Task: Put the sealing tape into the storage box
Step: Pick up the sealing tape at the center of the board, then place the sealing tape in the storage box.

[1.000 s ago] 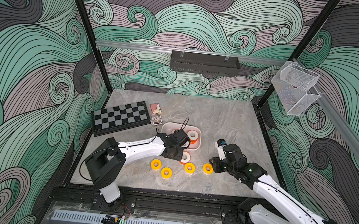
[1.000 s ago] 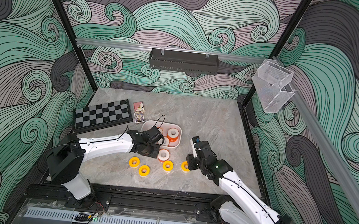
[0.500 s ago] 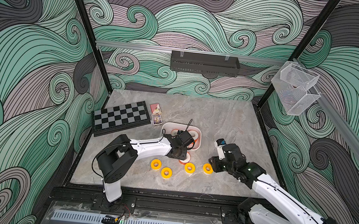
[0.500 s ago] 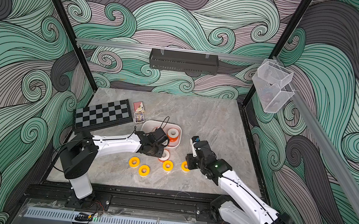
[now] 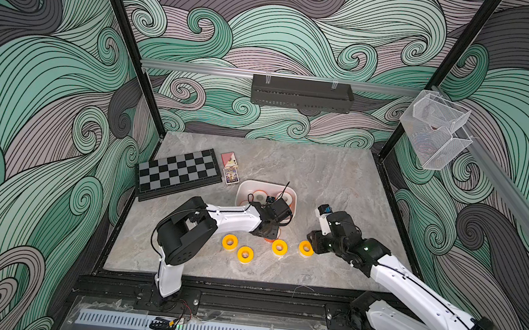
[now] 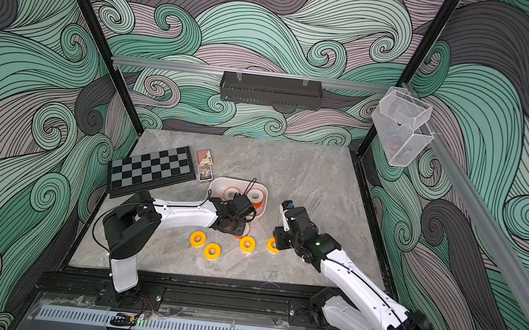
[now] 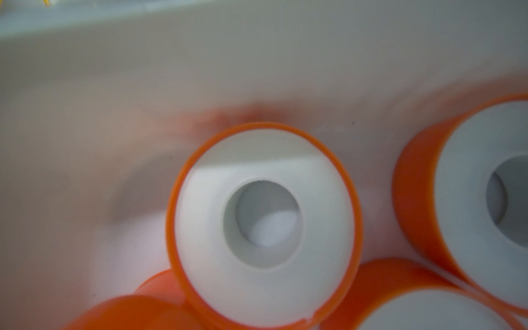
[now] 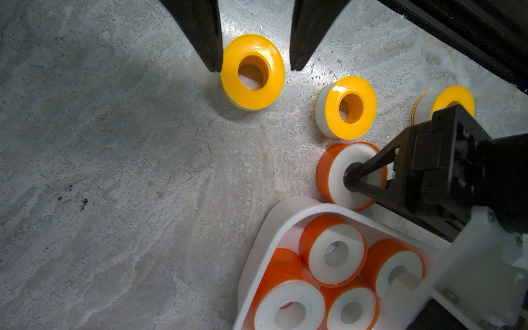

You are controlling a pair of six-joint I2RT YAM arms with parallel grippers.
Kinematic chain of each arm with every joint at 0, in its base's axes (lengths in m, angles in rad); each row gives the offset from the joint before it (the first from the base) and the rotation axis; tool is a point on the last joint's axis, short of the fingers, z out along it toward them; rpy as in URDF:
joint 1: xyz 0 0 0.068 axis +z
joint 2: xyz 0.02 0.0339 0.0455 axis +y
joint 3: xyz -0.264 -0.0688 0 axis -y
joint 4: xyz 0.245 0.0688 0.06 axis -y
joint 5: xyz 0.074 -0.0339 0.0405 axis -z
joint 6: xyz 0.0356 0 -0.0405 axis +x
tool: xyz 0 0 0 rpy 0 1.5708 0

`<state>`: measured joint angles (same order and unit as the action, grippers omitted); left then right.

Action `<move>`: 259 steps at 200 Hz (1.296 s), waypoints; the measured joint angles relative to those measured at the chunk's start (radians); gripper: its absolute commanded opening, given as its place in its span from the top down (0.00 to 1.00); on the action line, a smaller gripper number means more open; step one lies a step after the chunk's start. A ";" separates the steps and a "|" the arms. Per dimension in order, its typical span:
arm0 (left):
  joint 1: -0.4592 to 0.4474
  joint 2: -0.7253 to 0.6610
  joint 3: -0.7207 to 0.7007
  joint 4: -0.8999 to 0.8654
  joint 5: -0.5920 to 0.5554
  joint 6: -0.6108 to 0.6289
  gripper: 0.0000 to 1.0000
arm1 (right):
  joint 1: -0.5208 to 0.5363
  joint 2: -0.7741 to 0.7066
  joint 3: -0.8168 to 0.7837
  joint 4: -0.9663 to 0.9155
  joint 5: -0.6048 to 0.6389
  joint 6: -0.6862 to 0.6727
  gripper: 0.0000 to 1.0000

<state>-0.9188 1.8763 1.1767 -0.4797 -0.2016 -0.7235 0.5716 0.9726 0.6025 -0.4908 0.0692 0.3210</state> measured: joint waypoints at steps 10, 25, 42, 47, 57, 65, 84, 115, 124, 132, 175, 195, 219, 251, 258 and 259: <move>-0.003 0.000 0.000 -0.005 -0.006 0.000 0.71 | 0.000 0.000 0.000 0.001 -0.001 0.000 0.57; -0.006 -0.005 0.000 -0.011 -0.013 -0.001 0.74 | 0.000 0.000 0.000 0.002 -0.001 0.000 0.57; -0.006 -0.018 0.000 -0.034 -0.021 0.002 0.75 | 0.000 0.001 0.000 0.002 -0.003 0.000 0.57; -0.006 -0.023 0.000 -0.042 -0.024 0.003 0.76 | 0.000 0.001 0.000 0.002 -0.004 0.000 0.57; -0.006 -0.037 -0.001 -0.059 -0.027 0.006 0.78 | 0.000 0.002 0.000 0.002 -0.007 0.000 0.57; -0.006 -0.053 -0.001 -0.071 -0.031 0.010 0.78 | 0.000 0.003 0.000 0.002 -0.009 0.000 0.57; -0.006 -0.103 -0.001 -0.101 -0.031 0.019 0.78 | 0.000 0.005 0.000 0.002 -0.014 0.000 0.57; -0.006 -0.210 -0.001 -0.149 -0.031 0.037 0.77 | 0.000 0.006 0.000 0.003 -0.019 0.000 0.57; -0.006 -0.246 0.003 -0.169 -0.035 0.045 0.77 | 0.000 0.006 0.000 0.003 -0.019 0.000 0.57; -0.006 -0.272 0.010 -0.189 -0.042 0.058 0.76 | 0.000 0.005 0.000 0.003 -0.020 0.000 0.57; 0.024 -0.301 0.155 -0.249 -0.078 0.146 0.75 | 0.000 0.006 0.000 0.003 -0.025 0.000 0.57; 0.073 -0.256 0.246 -0.264 -0.070 0.182 0.75 | 0.000 0.006 0.000 0.003 -0.027 0.000 0.56; 0.129 -0.153 0.338 -0.285 -0.045 0.215 0.75 | 0.000 0.006 0.000 0.003 -0.030 0.000 0.56; 0.181 0.014 0.442 -0.328 0.016 0.245 0.75 | 0.000 0.011 0.000 0.003 -0.035 0.000 0.56; 0.187 0.049 0.461 -0.336 0.030 0.249 0.75 | 0.000 0.011 0.000 0.004 -0.035 0.000 0.56; 0.188 0.055 0.465 -0.337 0.034 0.250 0.75 | 0.000 0.011 0.000 0.004 -0.035 0.000 0.56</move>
<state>-0.7303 1.9316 1.6417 -0.8169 -0.1680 -0.4736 0.5716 0.9840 0.6025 -0.4866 0.0338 0.3206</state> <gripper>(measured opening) 0.276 0.436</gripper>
